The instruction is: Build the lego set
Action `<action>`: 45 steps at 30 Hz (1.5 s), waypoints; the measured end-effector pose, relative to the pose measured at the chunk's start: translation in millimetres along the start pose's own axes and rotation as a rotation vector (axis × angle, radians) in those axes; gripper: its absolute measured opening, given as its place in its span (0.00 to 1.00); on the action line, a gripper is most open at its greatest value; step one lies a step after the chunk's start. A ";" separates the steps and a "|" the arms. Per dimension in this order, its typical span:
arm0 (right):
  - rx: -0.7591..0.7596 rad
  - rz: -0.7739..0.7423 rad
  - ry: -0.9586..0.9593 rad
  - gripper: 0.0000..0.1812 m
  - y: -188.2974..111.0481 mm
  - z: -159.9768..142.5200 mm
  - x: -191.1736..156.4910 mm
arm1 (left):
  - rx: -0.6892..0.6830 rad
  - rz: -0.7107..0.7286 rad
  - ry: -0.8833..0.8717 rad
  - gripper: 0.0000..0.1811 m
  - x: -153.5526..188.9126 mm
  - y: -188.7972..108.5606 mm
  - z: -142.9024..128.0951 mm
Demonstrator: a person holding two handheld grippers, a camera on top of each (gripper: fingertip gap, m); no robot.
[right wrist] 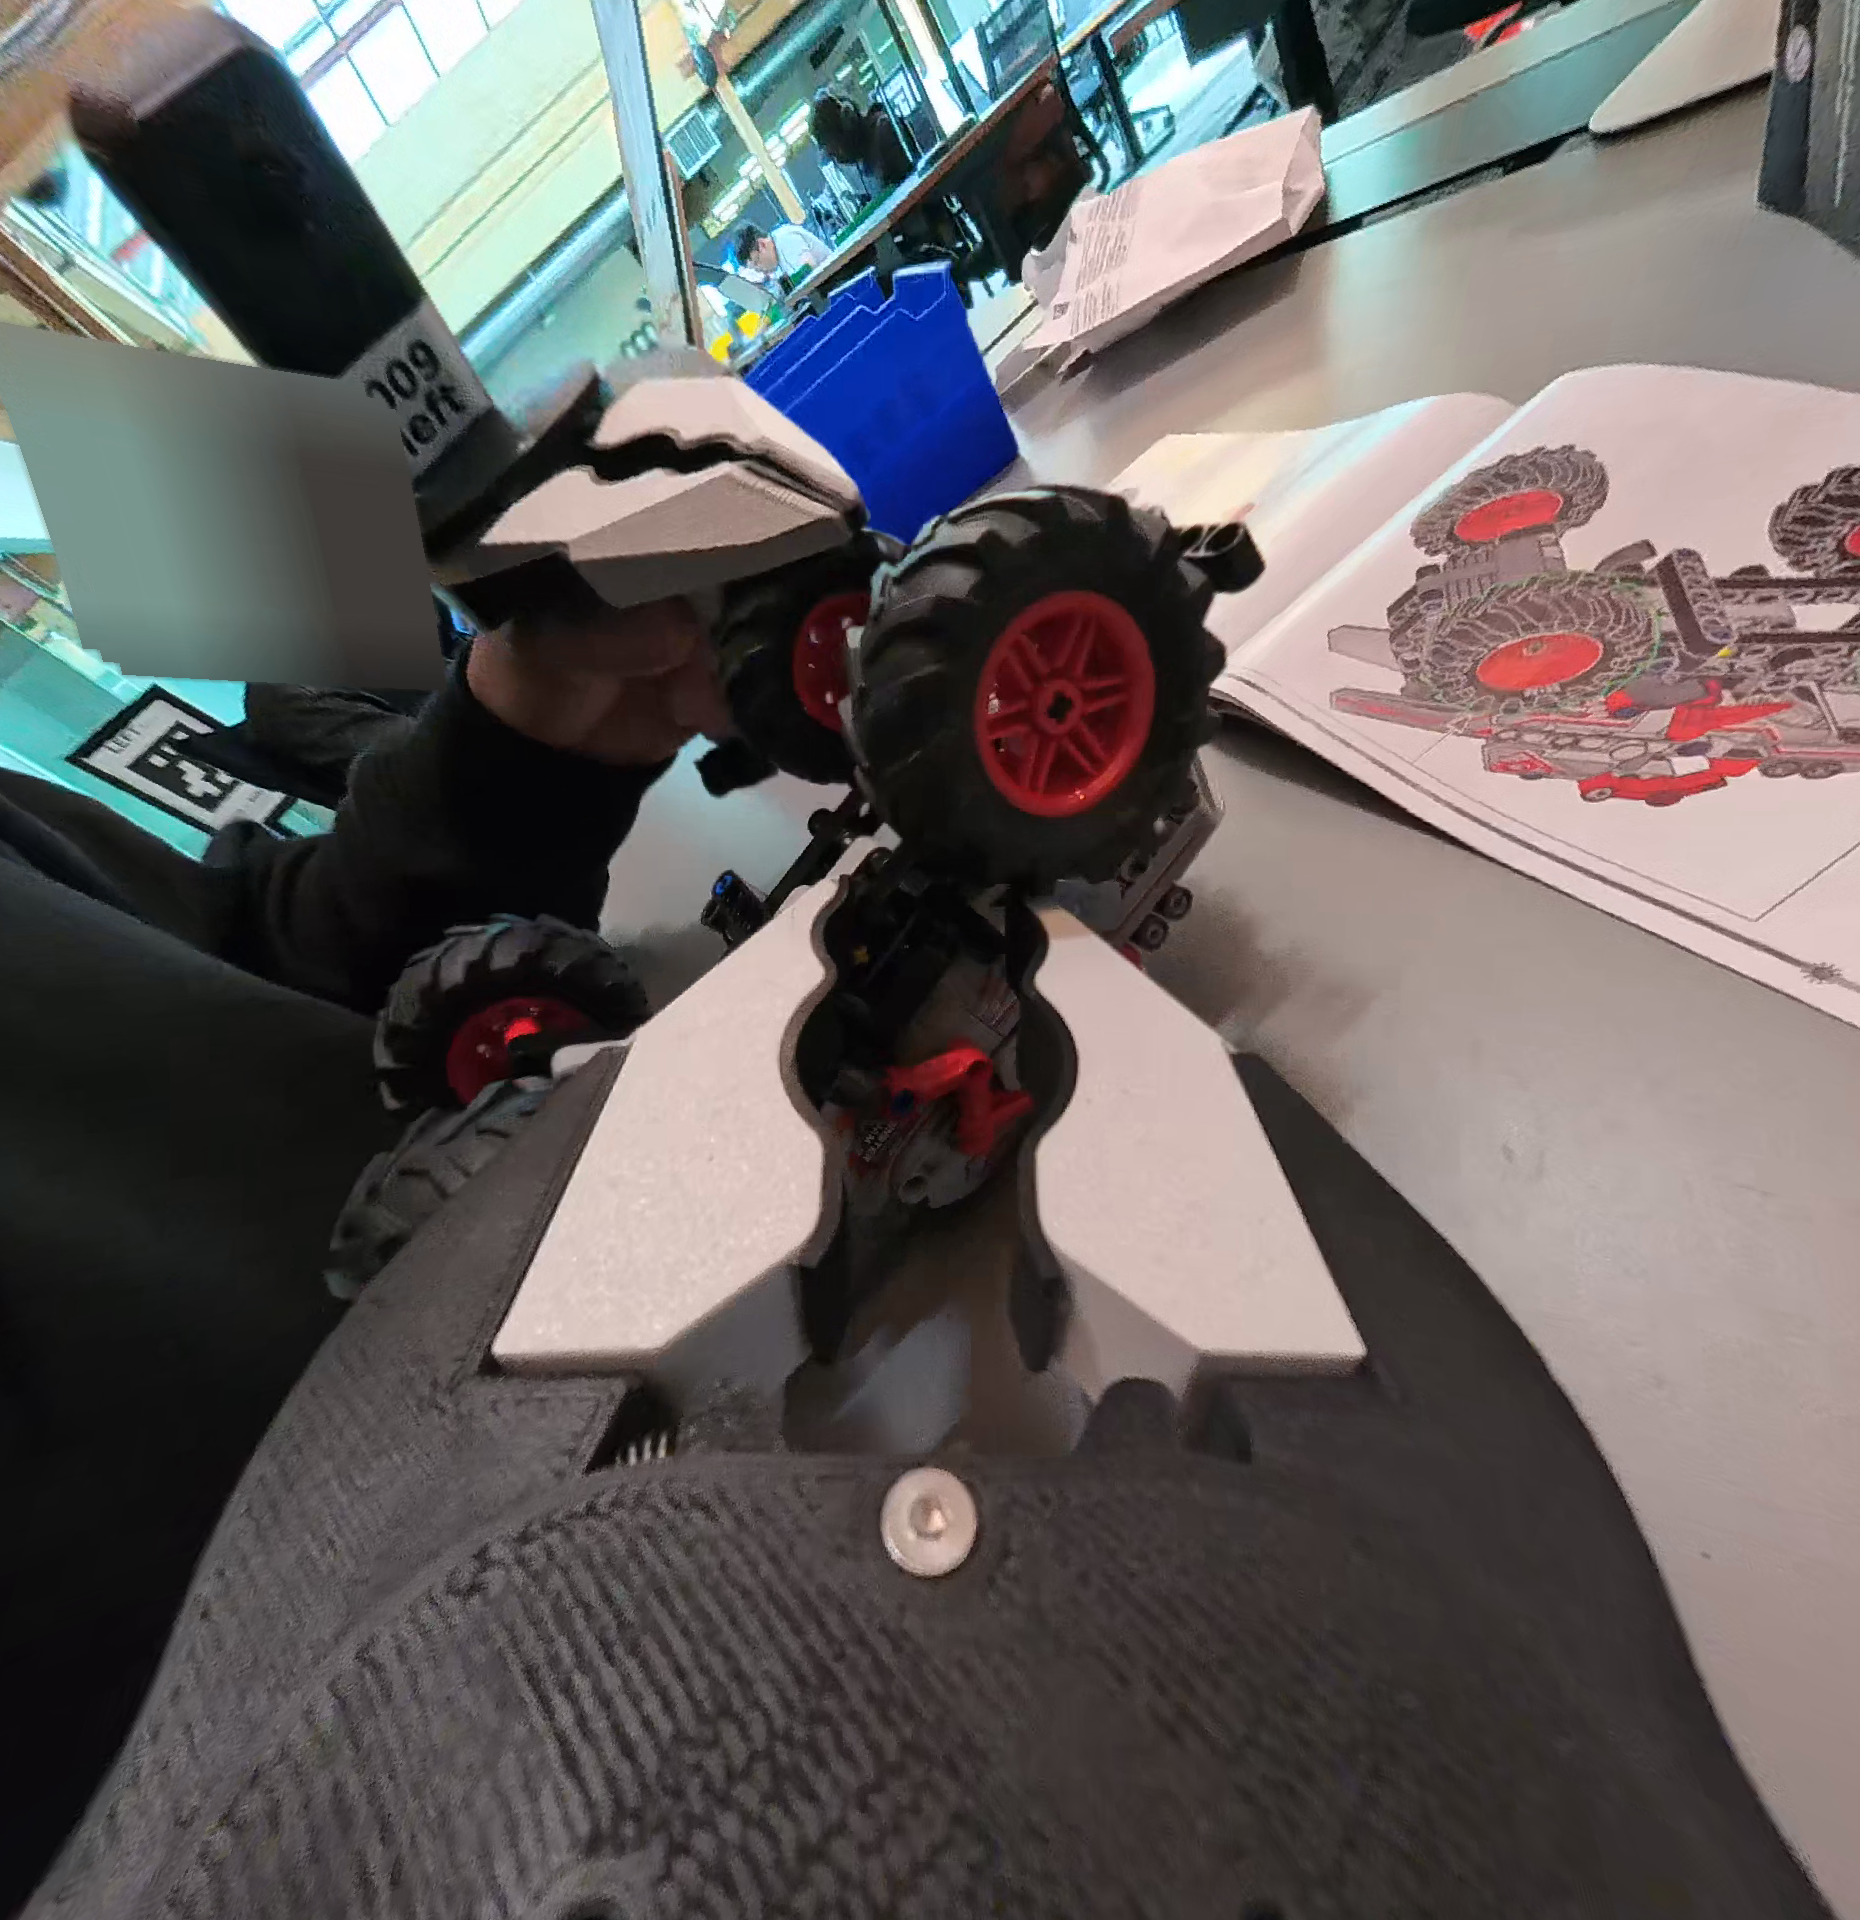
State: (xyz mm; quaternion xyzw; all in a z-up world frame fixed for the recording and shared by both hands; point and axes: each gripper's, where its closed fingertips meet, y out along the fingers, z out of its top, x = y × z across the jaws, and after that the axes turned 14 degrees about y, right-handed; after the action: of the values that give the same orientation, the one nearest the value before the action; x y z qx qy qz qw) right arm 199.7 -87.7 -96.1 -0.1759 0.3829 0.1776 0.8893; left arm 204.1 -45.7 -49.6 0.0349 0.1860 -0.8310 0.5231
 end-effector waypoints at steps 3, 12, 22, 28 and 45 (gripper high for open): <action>0.006 0.021 0.038 0.15 2.0 1.4 0.7 | 0.046 -0.032 -0.042 0.00 2.5 -1.2 -0.9; 0.004 0.017 0.053 0.12 8.6 4.0 -1.2 | 0.052 -0.091 0.053 0.00 18.2 -7.5 -5.2; 0.003 0.016 0.042 0.10 7.8 6.5 -0.3 | 0.048 -0.079 0.155 0.00 34.7 -8.9 -8.0; -0.074 -0.030 0.061 0.22 -13.0 1.5 8.4 | 0.070 0.019 0.172 0.00 7.7 -18.6 1.8; -0.725 -0.298 -0.935 0.11 -5.8 -13.2 -37.6 | -0.005 0.006 0.216 0.00 14.3 -3.8 1.0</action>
State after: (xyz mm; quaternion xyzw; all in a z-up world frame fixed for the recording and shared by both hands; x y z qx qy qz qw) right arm 169.9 -105.6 -75.6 -0.4225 -0.1617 0.2288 0.8619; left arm 194.4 -56.9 -51.3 0.1234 0.2434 -0.8204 0.5025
